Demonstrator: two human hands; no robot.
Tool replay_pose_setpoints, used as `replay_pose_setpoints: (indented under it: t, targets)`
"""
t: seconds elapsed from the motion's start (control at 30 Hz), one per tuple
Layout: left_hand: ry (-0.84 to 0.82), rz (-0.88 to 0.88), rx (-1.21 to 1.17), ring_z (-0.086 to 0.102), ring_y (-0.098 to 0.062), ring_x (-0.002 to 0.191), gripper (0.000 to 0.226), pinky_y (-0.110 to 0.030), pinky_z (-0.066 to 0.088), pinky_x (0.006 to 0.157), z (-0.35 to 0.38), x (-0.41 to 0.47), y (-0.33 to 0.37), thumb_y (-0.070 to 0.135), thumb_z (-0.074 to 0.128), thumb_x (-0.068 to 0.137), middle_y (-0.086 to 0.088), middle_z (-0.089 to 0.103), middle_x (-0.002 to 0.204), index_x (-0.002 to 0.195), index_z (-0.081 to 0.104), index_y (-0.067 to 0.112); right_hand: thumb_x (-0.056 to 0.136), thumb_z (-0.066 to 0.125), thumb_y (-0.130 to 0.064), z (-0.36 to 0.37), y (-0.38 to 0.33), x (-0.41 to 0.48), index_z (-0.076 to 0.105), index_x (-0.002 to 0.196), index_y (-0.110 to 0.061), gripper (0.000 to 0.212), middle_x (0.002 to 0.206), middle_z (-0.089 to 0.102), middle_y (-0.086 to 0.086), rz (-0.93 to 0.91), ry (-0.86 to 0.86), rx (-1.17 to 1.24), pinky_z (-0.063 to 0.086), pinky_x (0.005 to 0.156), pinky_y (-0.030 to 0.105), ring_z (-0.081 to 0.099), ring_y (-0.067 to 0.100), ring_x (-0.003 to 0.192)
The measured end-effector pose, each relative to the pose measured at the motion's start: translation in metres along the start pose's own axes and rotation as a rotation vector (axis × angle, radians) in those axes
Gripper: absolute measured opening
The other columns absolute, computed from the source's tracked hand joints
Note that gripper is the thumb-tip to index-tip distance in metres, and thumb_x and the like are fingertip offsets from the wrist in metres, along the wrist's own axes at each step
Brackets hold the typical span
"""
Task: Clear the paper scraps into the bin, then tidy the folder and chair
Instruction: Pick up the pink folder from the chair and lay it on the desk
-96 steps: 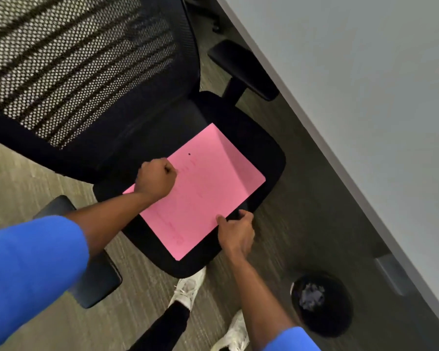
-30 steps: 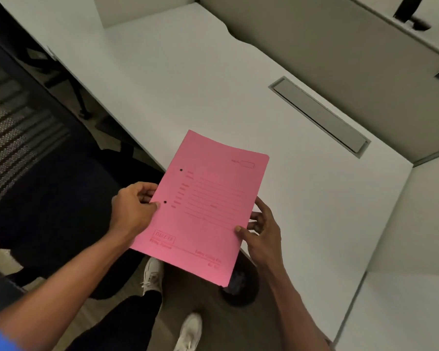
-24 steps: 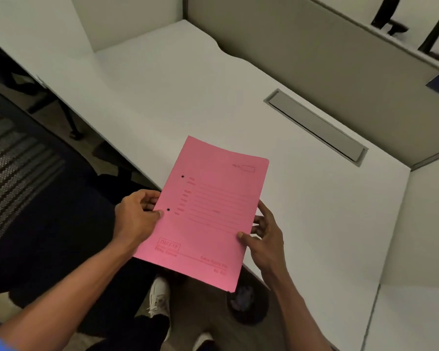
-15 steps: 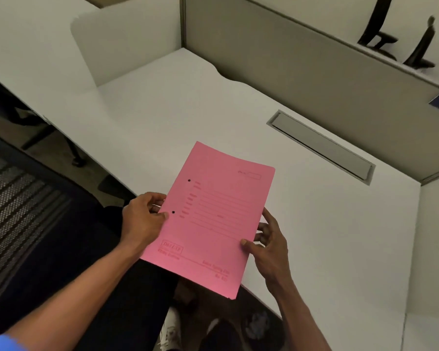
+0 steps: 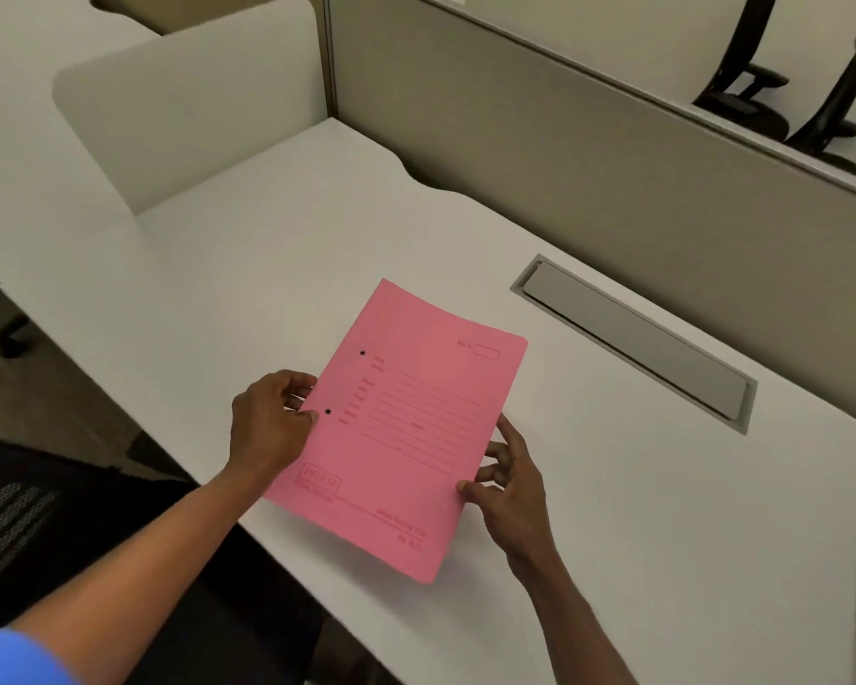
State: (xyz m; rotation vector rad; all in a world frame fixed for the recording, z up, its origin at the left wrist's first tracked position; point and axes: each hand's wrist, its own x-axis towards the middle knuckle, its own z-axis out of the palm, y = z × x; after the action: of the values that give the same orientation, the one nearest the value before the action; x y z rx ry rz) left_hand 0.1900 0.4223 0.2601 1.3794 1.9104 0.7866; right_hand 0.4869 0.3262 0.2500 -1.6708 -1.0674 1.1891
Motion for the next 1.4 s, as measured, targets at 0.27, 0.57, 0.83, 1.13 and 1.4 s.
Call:
replay_pose_setpoints:
  t: [0.27, 0.57, 0.83, 1.13, 1.4]
  targets:
    - [0.009, 0.079, 0.131, 0.071, -0.019, 0.086, 0.037, -0.030, 0.053, 0.083, 0.066, 0.122, 0.068, 0.001, 0.081, 0.082, 0.000, 0.079, 0.105, 0.116, 0.079, 0.015, 0.077, 0.079, 0.002, -0.028, -0.013, 0.137, 0.036, 0.158, -0.044, 0.102, 0.119, 0.071, -0.003, 0.008, 0.028, -0.030, 0.067, 0.080, 0.039, 0.074, 0.019, 0.089]
    - [0.032, 0.133, 0.218, 0.073, -0.025, 0.095, 0.038, -0.040, 0.060, 0.098, 0.130, 0.252, 0.125, 0.002, 0.077, 0.081, -0.001, 0.079, 0.110, 0.117, 0.078, 0.015, 0.079, 0.081, 0.007, -0.046, -0.029, 0.284, 0.036, 0.161, -0.037, 0.103, 0.122, 0.070, 0.005, 0.006, 0.047, -0.027, 0.065, 0.088, 0.045, 0.076, 0.024, 0.097]
    - [0.033, 0.162, 0.286, 0.075, -0.029, 0.106, 0.043, -0.041, 0.060, 0.103, 0.166, 0.323, 0.151, -0.003, 0.074, 0.082, -0.008, 0.080, 0.117, 0.122, 0.077, 0.012, 0.078, 0.084, 0.006, -0.039, -0.034, 0.354, 0.057, 0.144, -0.028, 0.080, 0.095, 0.072, -0.003, -0.036, 0.138, -0.131, 0.064, 0.072, 0.027, 0.075, 0.012, 0.080]
    - [0.013, 0.179, 0.356, 0.072, -0.031, 0.112, 0.033, -0.039, 0.058, 0.101, 0.198, 0.342, 0.159, -0.007, 0.067, 0.088, -0.012, 0.078, 0.121, 0.112, 0.081, 0.012, 0.081, 0.088, -0.003, -0.032, -0.028, 0.373, 0.073, 0.103, -0.012, 0.029, 0.085, 0.075, 0.005, -0.032, 0.259, -0.289, 0.064, 0.084, 0.034, 0.076, 0.023, 0.082]
    - [-0.032, 0.202, 0.452, 0.069, -0.037, 0.114, 0.030, -0.043, 0.055, 0.099, 0.213, 0.353, 0.153, 0.007, 0.064, 0.095, -0.014, 0.075, 0.121, 0.121, 0.077, 0.011, 0.087, 0.084, -0.005, -0.025, -0.031, 0.384, 0.073, 0.089, -0.001, 0.012, 0.094, 0.078, 0.011, 0.016, 0.333, -0.371, 0.065, 0.086, 0.035, 0.077, 0.026, 0.087]
